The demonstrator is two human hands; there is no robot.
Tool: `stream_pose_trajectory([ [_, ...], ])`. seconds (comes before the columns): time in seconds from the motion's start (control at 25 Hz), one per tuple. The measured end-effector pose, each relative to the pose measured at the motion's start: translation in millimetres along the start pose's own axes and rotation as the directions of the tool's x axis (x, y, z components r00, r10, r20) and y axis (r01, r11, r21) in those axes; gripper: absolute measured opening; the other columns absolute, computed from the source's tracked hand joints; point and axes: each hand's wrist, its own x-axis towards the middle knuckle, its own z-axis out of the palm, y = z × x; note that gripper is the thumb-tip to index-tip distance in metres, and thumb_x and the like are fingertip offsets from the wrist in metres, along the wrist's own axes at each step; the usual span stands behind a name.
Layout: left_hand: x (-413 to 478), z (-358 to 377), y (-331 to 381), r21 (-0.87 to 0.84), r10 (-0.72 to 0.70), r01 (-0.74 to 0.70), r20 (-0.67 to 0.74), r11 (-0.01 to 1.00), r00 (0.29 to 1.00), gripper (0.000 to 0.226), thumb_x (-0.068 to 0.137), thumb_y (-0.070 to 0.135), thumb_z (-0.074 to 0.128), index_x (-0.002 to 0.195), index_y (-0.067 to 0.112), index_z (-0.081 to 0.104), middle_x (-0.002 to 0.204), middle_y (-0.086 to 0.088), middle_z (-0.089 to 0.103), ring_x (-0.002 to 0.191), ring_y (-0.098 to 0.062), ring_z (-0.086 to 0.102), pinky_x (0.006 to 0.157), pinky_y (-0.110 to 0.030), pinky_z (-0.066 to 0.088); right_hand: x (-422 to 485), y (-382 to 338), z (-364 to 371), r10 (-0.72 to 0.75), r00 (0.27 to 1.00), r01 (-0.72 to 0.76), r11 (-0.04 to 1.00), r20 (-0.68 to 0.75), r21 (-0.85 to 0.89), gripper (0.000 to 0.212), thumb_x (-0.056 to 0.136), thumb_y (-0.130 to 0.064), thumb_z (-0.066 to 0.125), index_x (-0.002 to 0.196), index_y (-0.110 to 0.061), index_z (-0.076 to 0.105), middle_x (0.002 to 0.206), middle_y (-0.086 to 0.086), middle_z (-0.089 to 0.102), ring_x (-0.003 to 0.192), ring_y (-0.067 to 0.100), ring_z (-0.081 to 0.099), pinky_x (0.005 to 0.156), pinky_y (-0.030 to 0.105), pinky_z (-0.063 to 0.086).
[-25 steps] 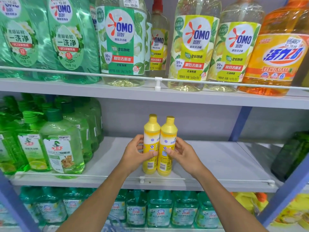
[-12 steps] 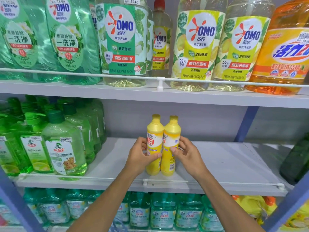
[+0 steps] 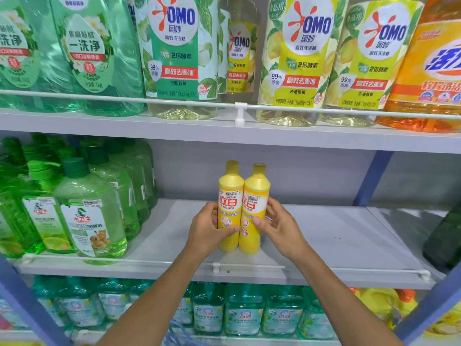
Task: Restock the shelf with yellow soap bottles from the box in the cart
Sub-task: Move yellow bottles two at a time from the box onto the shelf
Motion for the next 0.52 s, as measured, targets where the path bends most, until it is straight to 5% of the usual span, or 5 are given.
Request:
stream_pose_trajectory([
  [0.12, -4, -3, -12, 0.007, -0.037, 0.036, 0.102, 0.999, 0.994, 0.061, 0.066, 0.017, 0.092, 0.12, 0.022, 0.063, 0.105, 0.007, 0.075, 0.09, -0.01, 0.073, 0.084, -0.037, 0.062, -14, 10, 16, 0.057, 0.983, -0.086, 0.982, -0.172, -0.168, 0.063, 0.079, -0.035, 0.087, 0.13, -0.021, 0.054, 0.124, -0.012, 0.066, 0.112, 0.0, 0.064, 0.09, 0.018, 0.056],
  [0.2, -9, -3, -20, 0.109, -0.055, 0.04, 0.14, 0.993, 0.989, 0.056, 0.067, 0.014, 0.091, 0.116, 0.023, 0.065, 0.1, 0.008, 0.074, 0.088, -0.011, 0.072, 0.085, -0.04, 0.061, -19, 19, 29, 0.068, 0.963, -0.147, 0.943, -0.261, -0.299, 0.058, 0.072, -0.042, 0.09, 0.114, -0.026, 0.055, 0.109, -0.01, 0.068, 0.097, 0.001, 0.067, 0.079, 0.019, 0.057],
  [0.36, -3, 5, -22, 0.185, -0.105, 0.097, 0.034, 0.978, 0.994, 0.052, 0.058, 0.024, 0.096, 0.099, 0.023, 0.064, 0.09, 0.009, 0.073, 0.08, -0.012, 0.072, 0.077, -0.038, 0.062, -2, 25, 25, 0.115, 0.977, -0.164, 0.944, -0.18, -0.287, 0.053, 0.074, -0.034, 0.091, 0.114, -0.021, 0.058, 0.106, -0.006, 0.071, 0.095, 0.007, 0.07, 0.084, 0.028, 0.06],
  [0.52, 4, 14, -23, 0.169, -0.121, 0.117, 0.01, 0.979, 0.993, 0.054, 0.061, 0.025, 0.096, 0.103, 0.02, 0.063, 0.096, 0.006, 0.073, 0.084, -0.011, 0.071, 0.081, -0.036, 0.062, 2, 35, 21, 0.169, 0.978, -0.202, 0.925, -0.126, -0.321, 0.056, 0.075, -0.033, 0.089, 0.122, -0.02, 0.06, 0.11, -0.006, 0.072, 0.097, 0.009, 0.07, 0.087, 0.024, 0.058],
])
